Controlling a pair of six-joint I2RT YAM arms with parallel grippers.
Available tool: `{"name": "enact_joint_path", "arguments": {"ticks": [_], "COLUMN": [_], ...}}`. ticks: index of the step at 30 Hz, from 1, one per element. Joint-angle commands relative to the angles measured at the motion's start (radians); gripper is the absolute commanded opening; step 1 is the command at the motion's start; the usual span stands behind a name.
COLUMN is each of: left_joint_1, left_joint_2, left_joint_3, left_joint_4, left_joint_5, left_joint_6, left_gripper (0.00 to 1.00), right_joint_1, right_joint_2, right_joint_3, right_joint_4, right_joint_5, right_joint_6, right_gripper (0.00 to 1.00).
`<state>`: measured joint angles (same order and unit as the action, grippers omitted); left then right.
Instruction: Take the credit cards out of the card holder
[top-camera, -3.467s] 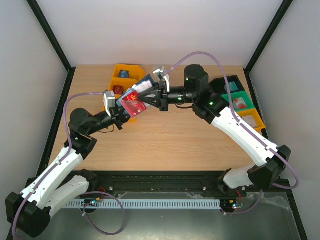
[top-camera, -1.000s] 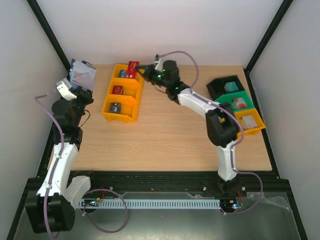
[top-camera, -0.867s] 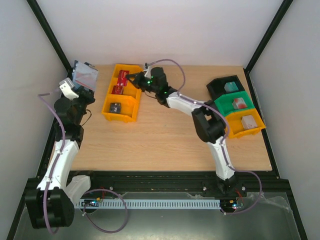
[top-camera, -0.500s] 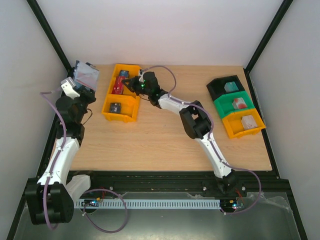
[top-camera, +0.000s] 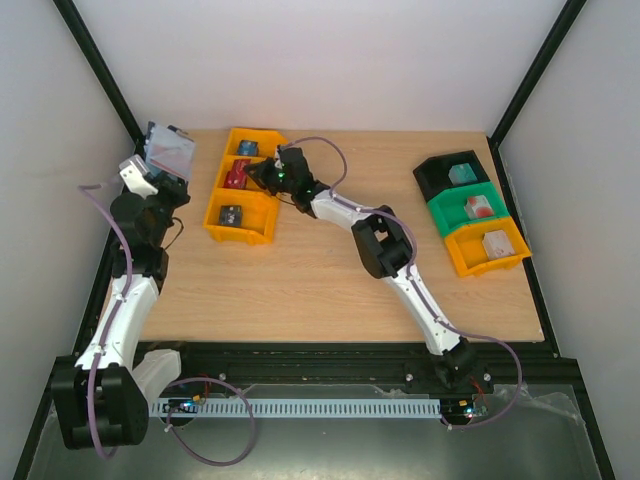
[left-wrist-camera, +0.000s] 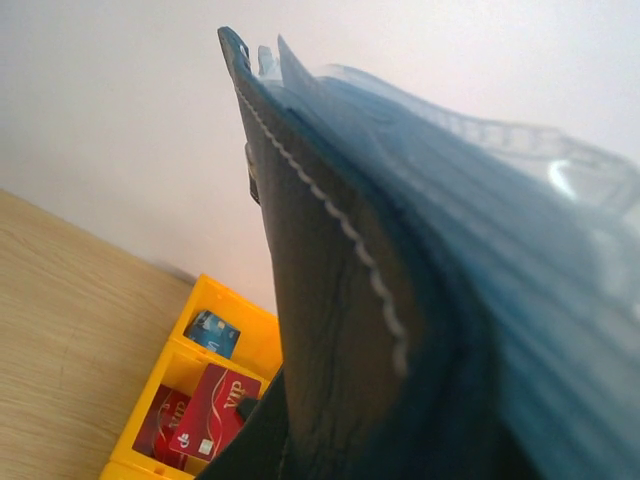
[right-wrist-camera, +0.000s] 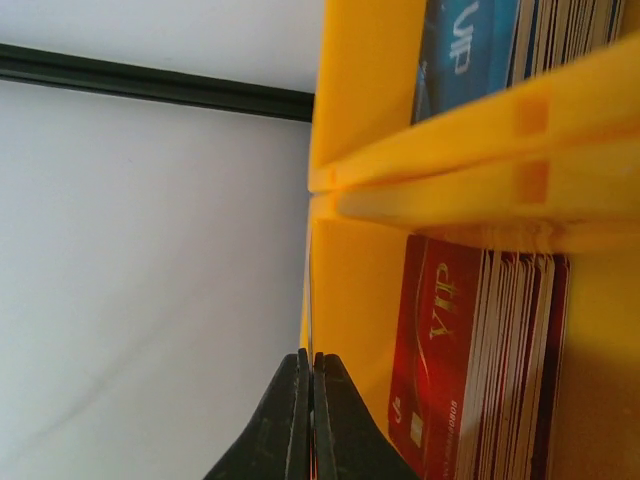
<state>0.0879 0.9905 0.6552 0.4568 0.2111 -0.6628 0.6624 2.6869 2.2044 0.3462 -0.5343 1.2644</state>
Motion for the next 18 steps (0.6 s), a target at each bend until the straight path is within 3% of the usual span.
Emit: {"name": "enact_joint_path", "arguments": {"ticks": [1,18], "left_joint_1": [0.01,0.039], "left_joint_2": [-0.013,0.0], "left_joint_3": [-0.015,-0.03], "left_joint_4": [0.036,0.063], "left_joint_5": [-0.015,-0.045], "left_joint_6": [-0.003,0.004], "left_gripper": [0.02,0.02], "right_joint_1": [0.023,0.035], "right_joint_2": [0.057,0.2], "right_joint_3": [0.071,0.234], "right_joint_4": [-0.015,-0.038], "right_joint_5": [0.006,0.087], "right_joint_6": [-0.002,0.044], "right_gripper": [0.02,0.02]}}
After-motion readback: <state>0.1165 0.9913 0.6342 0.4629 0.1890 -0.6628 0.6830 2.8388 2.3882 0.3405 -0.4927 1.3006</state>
